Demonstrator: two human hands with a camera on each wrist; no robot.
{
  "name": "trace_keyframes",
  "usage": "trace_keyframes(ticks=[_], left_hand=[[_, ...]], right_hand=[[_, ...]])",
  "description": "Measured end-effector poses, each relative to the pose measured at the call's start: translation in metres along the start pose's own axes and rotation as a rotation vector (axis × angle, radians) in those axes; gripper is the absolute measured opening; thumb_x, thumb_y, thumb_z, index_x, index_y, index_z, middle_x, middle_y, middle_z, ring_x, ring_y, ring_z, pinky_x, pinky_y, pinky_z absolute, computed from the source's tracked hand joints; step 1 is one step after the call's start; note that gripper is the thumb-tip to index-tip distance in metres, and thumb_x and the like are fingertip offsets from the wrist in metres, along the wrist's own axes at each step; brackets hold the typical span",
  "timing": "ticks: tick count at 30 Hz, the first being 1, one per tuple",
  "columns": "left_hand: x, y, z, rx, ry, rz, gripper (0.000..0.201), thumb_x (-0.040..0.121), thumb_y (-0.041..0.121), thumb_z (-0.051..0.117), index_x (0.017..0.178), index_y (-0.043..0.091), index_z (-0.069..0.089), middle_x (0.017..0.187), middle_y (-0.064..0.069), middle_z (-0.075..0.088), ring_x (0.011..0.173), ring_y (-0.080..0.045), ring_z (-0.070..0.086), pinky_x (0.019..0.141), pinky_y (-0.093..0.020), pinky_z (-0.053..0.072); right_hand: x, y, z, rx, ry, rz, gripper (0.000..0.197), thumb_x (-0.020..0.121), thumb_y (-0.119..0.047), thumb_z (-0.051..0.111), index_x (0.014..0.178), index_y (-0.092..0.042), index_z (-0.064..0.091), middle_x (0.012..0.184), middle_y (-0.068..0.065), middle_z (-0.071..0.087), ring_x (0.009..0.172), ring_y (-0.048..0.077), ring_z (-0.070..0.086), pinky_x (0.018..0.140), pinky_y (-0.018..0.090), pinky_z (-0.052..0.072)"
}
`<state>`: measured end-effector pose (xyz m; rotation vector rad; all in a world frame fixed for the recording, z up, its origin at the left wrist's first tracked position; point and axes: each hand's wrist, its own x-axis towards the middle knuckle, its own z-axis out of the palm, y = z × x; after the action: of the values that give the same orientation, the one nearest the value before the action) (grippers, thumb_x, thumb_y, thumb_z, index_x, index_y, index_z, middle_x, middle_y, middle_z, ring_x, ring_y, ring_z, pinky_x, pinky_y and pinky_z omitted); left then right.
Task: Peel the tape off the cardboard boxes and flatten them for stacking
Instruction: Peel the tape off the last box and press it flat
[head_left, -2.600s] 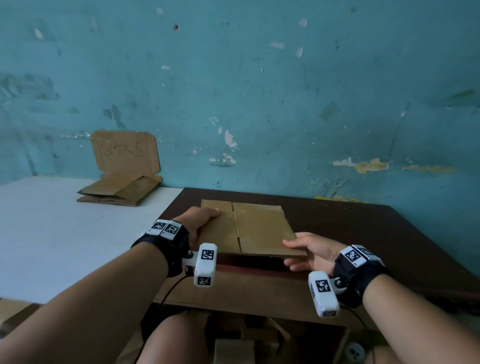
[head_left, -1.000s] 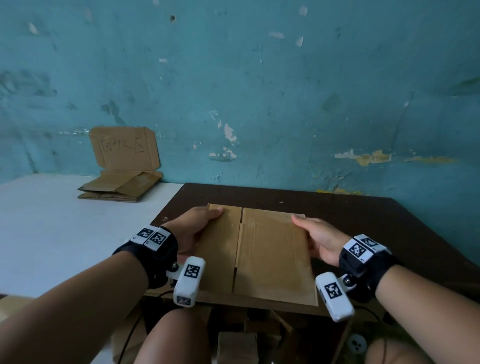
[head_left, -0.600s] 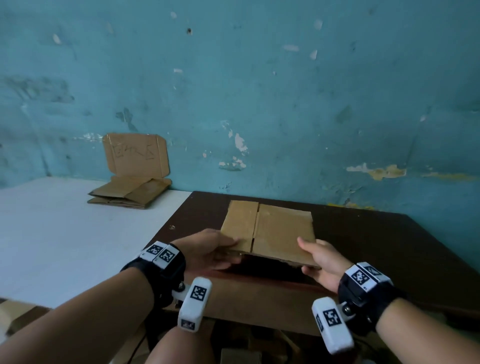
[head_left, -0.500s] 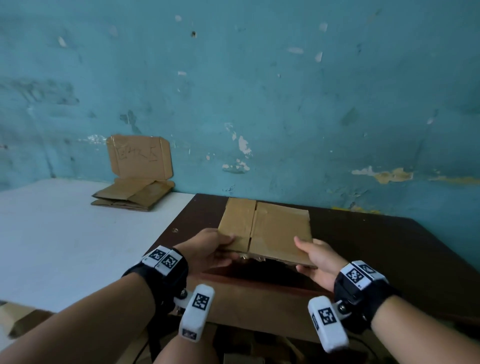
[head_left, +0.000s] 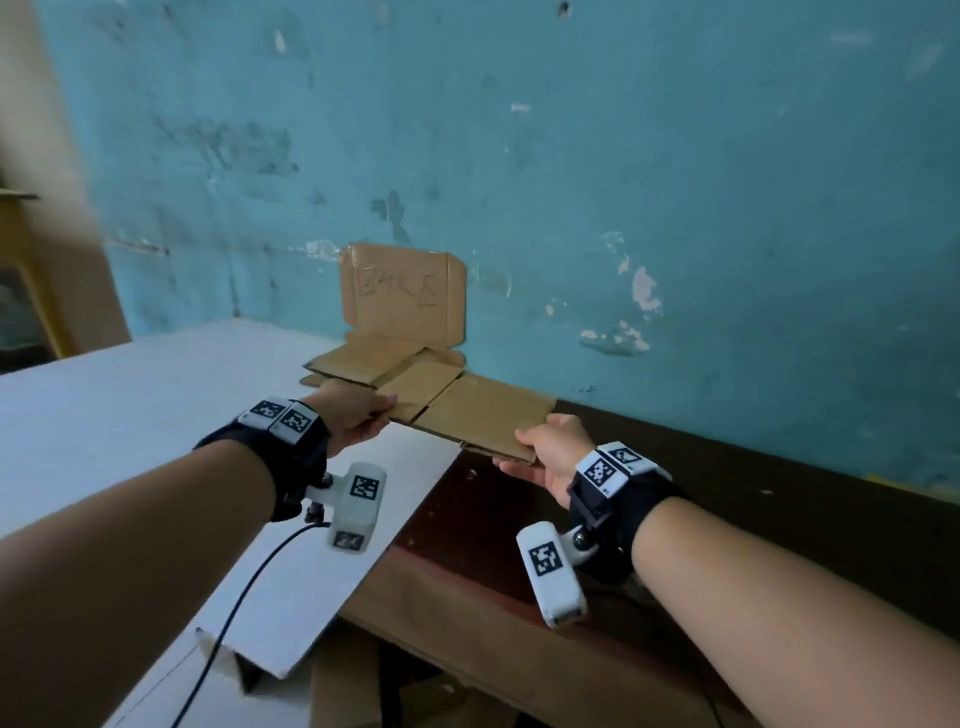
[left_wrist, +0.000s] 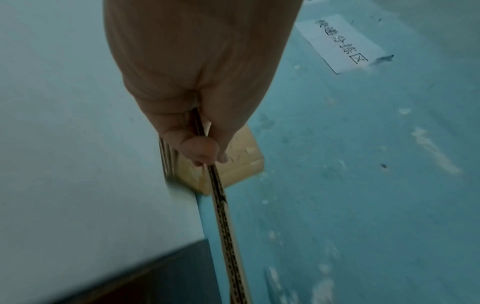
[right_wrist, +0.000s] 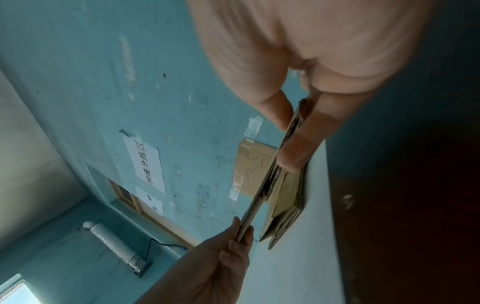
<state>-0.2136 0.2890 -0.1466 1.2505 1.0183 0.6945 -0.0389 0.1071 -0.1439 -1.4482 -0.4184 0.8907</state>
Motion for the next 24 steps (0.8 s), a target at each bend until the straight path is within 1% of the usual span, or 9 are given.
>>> trace_keyframes(ticks=[3,6,9,11,13,15,18,20,24], left_hand=[[0.045,0.006,-0.036,-0.068,0.072,-0.001,0.013,0.097,0.001,0.065,0.097,0.01,0.055,0.079,-0.004,0.054,0.062,-0.01,0.054,0.044,-0.013,0.051],[0.09,0.013,-0.063,-0.088,0.157,0.006,0.012,0.096,0.001,0.067,0.103,0.002,0.057,0.081,-0.007,0.057,0.064,-0.014,0.057,0.044,-0.016,0.053],[0.129,0.019,-0.082,-0.065,0.201,0.012,0.015,0.094,0.004,0.071,0.104,-0.003,0.061,0.078,-0.009,0.063,0.056,-0.013,0.067,0.049,-0.017,0.056],[0.157,0.017,-0.091,-0.071,0.224,0.002,0.022,0.093,0.005,0.073,0.109,-0.007,0.064,0.081,-0.012,0.069,0.064,-0.015,0.072,0.067,-0.022,0.062],[0.177,0.014,-0.094,-0.064,0.239,0.025,0.027,0.094,0.006,0.072,0.114,-0.009,0.064,0.087,-0.011,0.07,0.079,-0.018,0.074,0.087,-0.025,0.058],[0.193,0.01,-0.095,-0.09,0.242,0.033,0.024,0.095,0.008,0.071,0.111,-0.008,0.065,0.1,-0.01,0.069,0.092,-0.021,0.07,0.095,-0.026,0.053],[0.213,0.001,-0.094,0.091,0.255,0.065,0.036,0.088,-0.004,0.072,0.122,-0.009,0.062,0.119,-0.017,0.068,0.092,-0.019,0.067,0.076,-0.021,0.06],[0.22,0.0,-0.091,0.204,0.252,0.04,0.045,0.089,-0.003,0.071,0.131,-0.012,0.057,0.114,-0.016,0.064,0.089,-0.019,0.064,0.061,-0.015,0.056],[0.22,0.0,-0.089,0.486,0.314,0.012,0.048,0.083,0.012,0.08,0.121,-0.011,0.061,0.098,-0.016,0.064,0.097,-0.033,0.066,0.073,-0.033,0.046]], right_hand=[[0.045,-0.006,0.052,-0.014,-0.033,0.02,0.053,0.099,0.007,0.054,0.145,-0.009,0.035,0.14,0.026,0.048,0.098,0.041,0.063,0.034,0.026,0.051],[0.093,-0.015,0.097,-0.076,-0.061,0.01,0.051,0.098,0.009,0.055,0.142,-0.011,0.042,0.132,0.019,0.052,0.089,0.034,0.063,0.035,0.024,0.05],[0.129,-0.022,0.126,-0.187,-0.092,0.02,0.019,0.097,0.013,0.053,0.099,-0.006,0.053,0.096,0.011,0.049,0.072,0.022,0.054,0.041,0.026,0.055],[0.152,-0.023,0.141,-0.262,-0.09,0.065,0.018,0.099,0.007,0.054,0.089,-0.008,0.05,0.098,0.01,0.046,0.076,0.022,0.05,0.057,0.028,0.058],[0.168,-0.025,0.149,-0.362,-0.12,0.105,0.012,0.1,-0.006,0.058,0.111,-0.009,0.055,0.123,0.011,0.049,0.09,0.025,0.054,0.065,0.03,0.057],[0.185,-0.021,0.155,-0.465,-0.131,0.129,0.038,0.097,-0.019,0.063,0.134,-0.014,0.052,0.142,0.011,0.05,0.112,0.028,0.057,0.058,0.031,0.052],[0.198,-0.014,0.159,-0.575,-0.143,0.125,0.055,0.095,-0.03,0.066,0.143,-0.015,0.046,0.147,0.01,0.045,0.125,0.025,0.049,0.069,0.033,0.047],[0.204,-0.009,0.163,-0.611,-0.171,0.136,0.065,0.094,-0.034,0.066,0.151,-0.015,0.039,0.155,0.01,0.039,0.133,0.026,0.044,0.083,0.036,0.046],[0.21,0.0,0.172,-0.695,-0.186,0.131,0.069,0.096,-0.038,0.064,0.153,-0.013,0.037,0.161,0.008,0.034,0.138,0.03,0.042,0.108,0.043,0.044]])
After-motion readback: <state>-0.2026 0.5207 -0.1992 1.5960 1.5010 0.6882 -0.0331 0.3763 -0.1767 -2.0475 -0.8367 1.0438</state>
